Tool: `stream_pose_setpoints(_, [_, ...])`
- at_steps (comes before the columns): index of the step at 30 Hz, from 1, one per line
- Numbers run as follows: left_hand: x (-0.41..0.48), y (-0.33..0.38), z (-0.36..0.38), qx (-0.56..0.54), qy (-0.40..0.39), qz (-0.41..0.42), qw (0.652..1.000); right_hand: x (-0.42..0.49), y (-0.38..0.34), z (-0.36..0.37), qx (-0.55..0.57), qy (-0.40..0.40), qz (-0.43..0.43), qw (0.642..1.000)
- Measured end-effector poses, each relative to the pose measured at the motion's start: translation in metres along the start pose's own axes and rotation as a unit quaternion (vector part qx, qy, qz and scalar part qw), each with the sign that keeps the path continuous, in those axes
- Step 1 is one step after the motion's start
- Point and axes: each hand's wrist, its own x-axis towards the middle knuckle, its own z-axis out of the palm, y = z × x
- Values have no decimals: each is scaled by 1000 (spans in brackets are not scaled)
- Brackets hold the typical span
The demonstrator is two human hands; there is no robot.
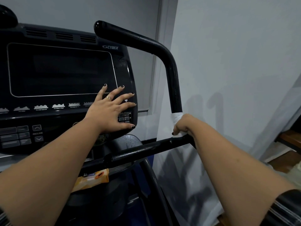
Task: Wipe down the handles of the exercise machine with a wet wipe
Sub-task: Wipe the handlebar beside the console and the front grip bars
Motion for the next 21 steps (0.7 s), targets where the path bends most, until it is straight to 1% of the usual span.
stream_pose_setpoints(2, [0, -1, 0, -1, 2, 0, 1000, -3, 4, -5, 102, -52, 23, 993])
stream_pose_setpoints(3, [0, -1, -1, -1, 3, 1, 1000, -4, 6, -6, 130, -62, 40, 989])
stream_pose_setpoints(4, [0, -2, -1, -2, 5, 3, 1000, -4, 5, -8, 132, -66, 50, 988])
stream_pose_setpoints(5, [0, -2, -1, -3, 6, 4, 1000, -6, 4, -7, 118, -54, 49, 990])
stream_pose_setpoints(6, [0, -2, 0, -2, 7, 5, 1000, -5, 2, -4, 89, -30, 39, 995])
stream_pose_setpoints(7, [0, -2, 0, -1, 8, 5, 1000, -7, -2, -1, 64, 15, 33, 997])
stream_pose_setpoints(8, [0, -2, 0, 0, 8, 5, 1000, -3, -1, 4, 44, 86, 17, 995])
stream_pose_setpoints(9, [0, -2, 0, 0, 8, 5, 1000, 1, 2, 11, 33, 141, 10, 989])
stream_pose_setpoints(11, [-1, -1, -1, -1, 6, 3, 1000, 1, 6, 24, 44, 221, 7, 974])
stream_pose_setpoints(12, [0, -2, -1, 0, 3, 2, 1000, 2, 7, 31, 48, 246, 7, 968])
stream_pose_setpoints(15, [-1, -2, -2, -1, -3, 3, 1000, -8, 6, 43, -53, 313, 7, 948])
stream_pose_setpoints(16, [-1, -2, -2, -2, -4, 3, 1000, -9, 5, 45, -55, 320, 17, 946])
stream_pose_setpoints(17, [0, -2, -2, -2, -4, 2, 1000, -9, 6, 44, -79, 311, 6, 947])
stream_pose_setpoints(18, [0, -2, -2, -1, -5, 2, 1000, -7, 7, 41, -58, 281, 11, 958])
stream_pose_setpoints(20, [0, -2, -1, -3, -4, 2, 1000, -11, 5, 22, 4, 188, 20, 982])
stream_pose_setpoints(21, [0, -1, -1, -4, -3, 1, 1000, -11, 5, 13, 17, 132, 7, 991])
